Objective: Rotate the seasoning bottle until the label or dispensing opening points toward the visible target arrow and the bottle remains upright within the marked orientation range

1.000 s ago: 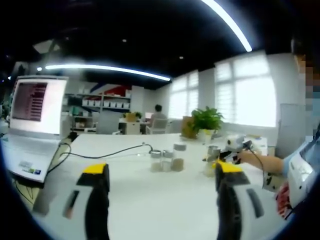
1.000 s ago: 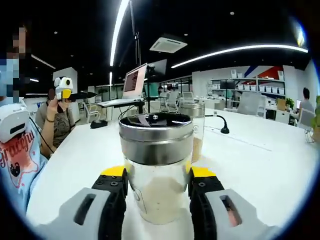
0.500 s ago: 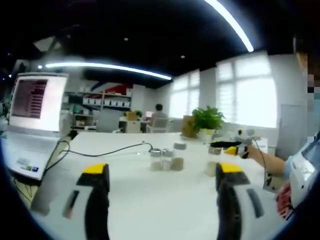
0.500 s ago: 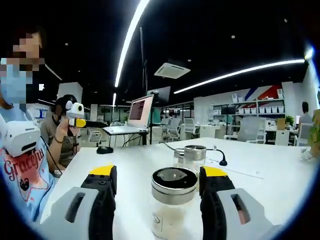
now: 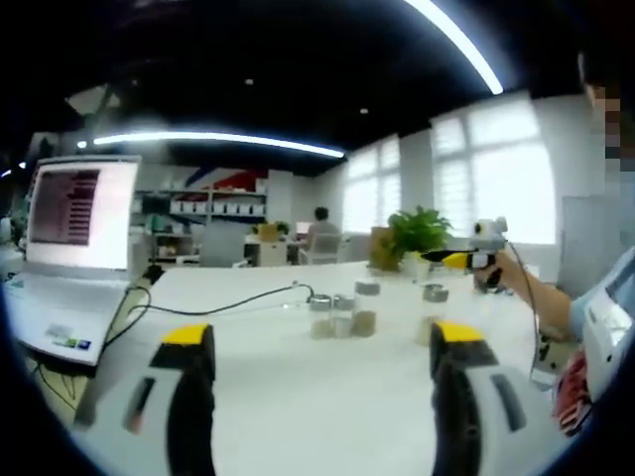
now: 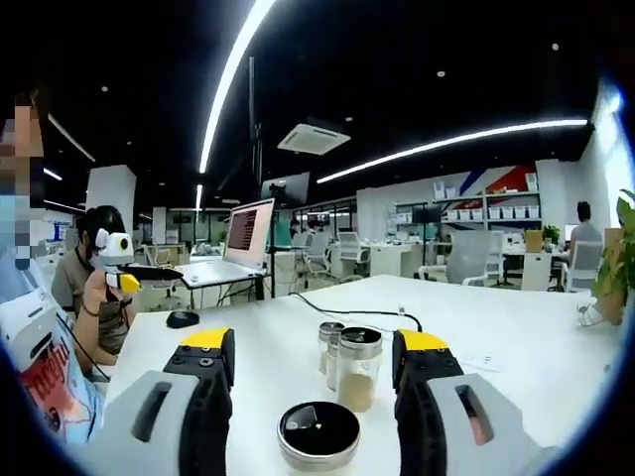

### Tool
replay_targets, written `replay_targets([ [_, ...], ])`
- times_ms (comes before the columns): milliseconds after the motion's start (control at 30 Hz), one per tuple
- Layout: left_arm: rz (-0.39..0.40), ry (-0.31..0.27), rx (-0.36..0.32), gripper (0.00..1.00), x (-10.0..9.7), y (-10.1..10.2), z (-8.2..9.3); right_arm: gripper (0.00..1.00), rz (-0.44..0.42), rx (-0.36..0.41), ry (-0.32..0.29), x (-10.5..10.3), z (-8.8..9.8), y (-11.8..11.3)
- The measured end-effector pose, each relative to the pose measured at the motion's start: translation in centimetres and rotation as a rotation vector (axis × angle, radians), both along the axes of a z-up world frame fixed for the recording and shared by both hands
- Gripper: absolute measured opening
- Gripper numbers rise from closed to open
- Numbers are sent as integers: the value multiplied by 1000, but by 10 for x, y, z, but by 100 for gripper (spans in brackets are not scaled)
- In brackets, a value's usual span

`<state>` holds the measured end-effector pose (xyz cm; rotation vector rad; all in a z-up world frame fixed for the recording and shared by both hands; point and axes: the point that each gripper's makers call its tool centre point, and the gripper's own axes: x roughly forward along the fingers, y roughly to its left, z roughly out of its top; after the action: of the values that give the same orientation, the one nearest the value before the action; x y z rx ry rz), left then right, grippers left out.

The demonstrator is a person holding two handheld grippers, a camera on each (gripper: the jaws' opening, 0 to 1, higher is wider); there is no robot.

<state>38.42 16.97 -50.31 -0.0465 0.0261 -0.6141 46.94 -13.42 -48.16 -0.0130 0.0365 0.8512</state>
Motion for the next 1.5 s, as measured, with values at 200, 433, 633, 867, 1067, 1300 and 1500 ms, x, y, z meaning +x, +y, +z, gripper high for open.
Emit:
replay_targets([
  [200, -13, -2, -9, 95, -3, -1, 1, 65, 5, -13, -30, 20, 17, -5],
  [433, -2, -2, -13, 95, -2, 2, 1, 64, 42, -13, -23, 53, 11, -18],
  [633, -12, 6, -19, 94, 0, 1, -1, 61, 133, -37, -67, 73, -4, -15],
  [867, -6, 17, -18, 94, 2, 2, -5, 59, 243, -61, -63, 101, -41, -7],
  [1067, -1, 25, -6, 94, 7, -1, -9, 56, 267, 36, -3, 119, -69, -3],
  [1300, -20, 42, 10, 94, 9, -8, -16, 54, 323, 45, 48, 124, -100, 12],
  [1500, -9, 59, 11, 94, 14, -7, -19, 54, 418, 36, 66, 116, -117, 33],
])
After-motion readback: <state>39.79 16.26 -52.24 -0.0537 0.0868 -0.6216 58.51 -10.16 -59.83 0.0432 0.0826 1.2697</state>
